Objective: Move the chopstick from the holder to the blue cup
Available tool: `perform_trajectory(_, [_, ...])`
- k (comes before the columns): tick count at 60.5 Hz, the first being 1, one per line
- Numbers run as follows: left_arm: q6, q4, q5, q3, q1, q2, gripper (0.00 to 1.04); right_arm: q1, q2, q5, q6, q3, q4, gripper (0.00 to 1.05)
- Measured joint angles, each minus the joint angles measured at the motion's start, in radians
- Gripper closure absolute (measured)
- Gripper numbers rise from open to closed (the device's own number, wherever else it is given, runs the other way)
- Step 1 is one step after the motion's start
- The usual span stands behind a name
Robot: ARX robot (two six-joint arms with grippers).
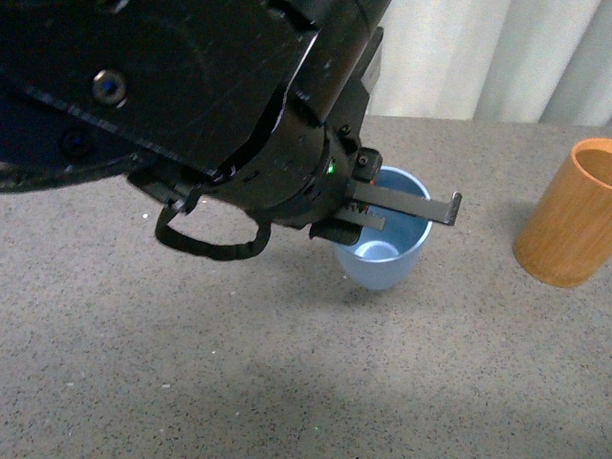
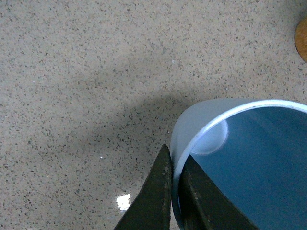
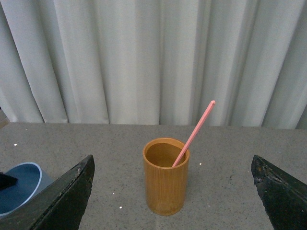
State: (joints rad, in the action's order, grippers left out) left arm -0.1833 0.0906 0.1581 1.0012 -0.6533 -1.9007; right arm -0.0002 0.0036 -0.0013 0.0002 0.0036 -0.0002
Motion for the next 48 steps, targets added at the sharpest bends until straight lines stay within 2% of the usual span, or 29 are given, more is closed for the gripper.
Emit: perform_trajectory(48, [0.006, 0.014, 0.03, -0.03, -0.003, -0.019, 1.01, 0.0, 0.0, 0.0, 0.0, 0.0, 0.0, 0.1])
